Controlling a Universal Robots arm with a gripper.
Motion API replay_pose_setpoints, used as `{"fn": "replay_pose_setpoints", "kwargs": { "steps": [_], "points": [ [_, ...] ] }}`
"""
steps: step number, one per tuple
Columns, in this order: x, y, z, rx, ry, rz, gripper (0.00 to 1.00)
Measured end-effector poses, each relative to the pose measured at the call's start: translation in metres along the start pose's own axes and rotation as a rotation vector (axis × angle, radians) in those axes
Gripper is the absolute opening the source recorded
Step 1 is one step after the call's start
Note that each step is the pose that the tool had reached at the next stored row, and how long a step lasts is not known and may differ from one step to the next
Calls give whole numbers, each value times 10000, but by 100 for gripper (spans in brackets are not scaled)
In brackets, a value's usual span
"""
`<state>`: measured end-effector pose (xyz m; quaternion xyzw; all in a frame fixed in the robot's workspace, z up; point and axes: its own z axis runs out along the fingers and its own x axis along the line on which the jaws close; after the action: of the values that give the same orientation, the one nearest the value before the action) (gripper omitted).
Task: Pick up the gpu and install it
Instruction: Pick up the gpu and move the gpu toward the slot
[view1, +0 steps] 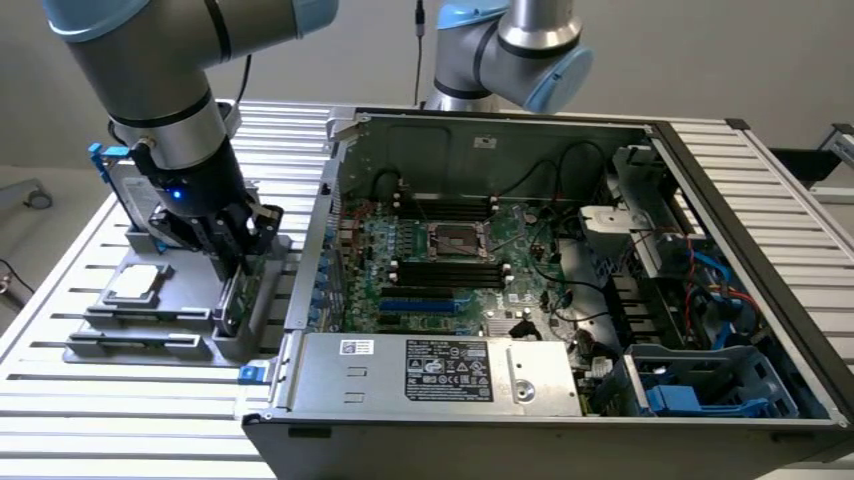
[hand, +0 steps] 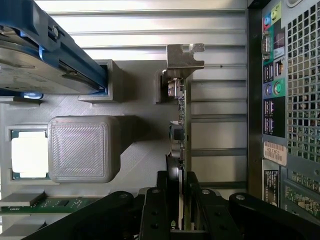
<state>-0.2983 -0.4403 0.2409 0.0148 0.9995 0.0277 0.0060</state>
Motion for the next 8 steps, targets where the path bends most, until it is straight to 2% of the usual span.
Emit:
{"fn": "replay_pose_setpoints", "kwargs": {
  "steps": [8],
  "points": [
    [0,2,-26,-20,-2,0,27]
  ]
}}
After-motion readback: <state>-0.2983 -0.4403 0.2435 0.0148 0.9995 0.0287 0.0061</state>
